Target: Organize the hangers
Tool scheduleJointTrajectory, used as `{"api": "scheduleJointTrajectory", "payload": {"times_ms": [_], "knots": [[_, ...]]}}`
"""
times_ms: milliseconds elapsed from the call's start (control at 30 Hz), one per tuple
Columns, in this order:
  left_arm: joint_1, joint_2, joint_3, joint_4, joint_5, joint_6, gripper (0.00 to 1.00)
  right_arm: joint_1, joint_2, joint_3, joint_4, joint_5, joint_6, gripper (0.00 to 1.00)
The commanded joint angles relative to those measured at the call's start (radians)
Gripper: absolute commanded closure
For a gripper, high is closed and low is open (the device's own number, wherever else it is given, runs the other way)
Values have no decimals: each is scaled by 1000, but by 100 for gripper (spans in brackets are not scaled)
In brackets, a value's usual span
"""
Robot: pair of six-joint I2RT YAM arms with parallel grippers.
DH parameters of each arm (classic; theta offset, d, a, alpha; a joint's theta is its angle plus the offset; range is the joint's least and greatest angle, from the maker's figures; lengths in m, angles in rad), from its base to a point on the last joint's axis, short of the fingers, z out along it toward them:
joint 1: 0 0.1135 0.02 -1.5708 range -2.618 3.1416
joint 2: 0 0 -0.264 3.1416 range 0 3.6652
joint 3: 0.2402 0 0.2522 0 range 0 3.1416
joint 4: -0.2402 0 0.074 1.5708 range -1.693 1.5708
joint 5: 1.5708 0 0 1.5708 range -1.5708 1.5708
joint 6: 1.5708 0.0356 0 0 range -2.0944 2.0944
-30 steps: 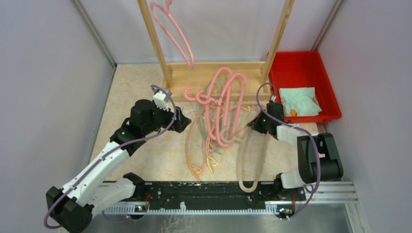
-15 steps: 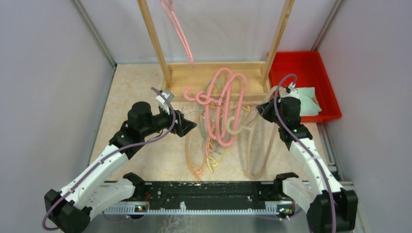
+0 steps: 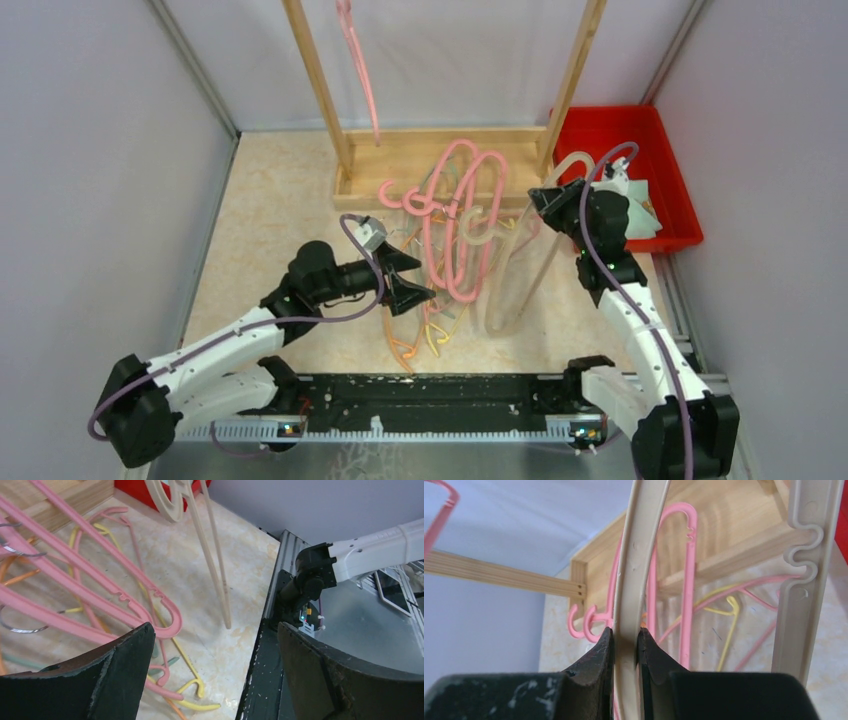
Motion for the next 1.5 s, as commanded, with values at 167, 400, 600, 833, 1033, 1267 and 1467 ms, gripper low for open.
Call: {"api": "scheduleJointTrajectory", "payload": {"times_ms": [167, 400, 600, 833, 1033, 1267, 1467], "knots": [[-134, 176, 46, 295, -50, 26, 2, -5, -15, 99, 189, -52, 139, 100], [-182, 282, 77, 357, -79, 39, 2, -5, 45, 113, 328, -115, 247, 100], [-203, 357, 91, 398, -104, 39, 2, -3, 67, 119, 439, -170, 345, 100], [-217, 400, 102, 409, -162, 53, 3, -4, 29, 125, 460, -207, 392, 100], [-243, 481, 171, 352, -213, 82, 11, -4, 28, 111, 564, -266, 498, 100], [-266, 523, 245, 234, -285, 135, 98, -5, 45, 121, 626, -307, 547, 100], [-266, 475, 345, 24, -494, 223, 100, -5, 28, 150, 407, -314, 397, 77]]}}
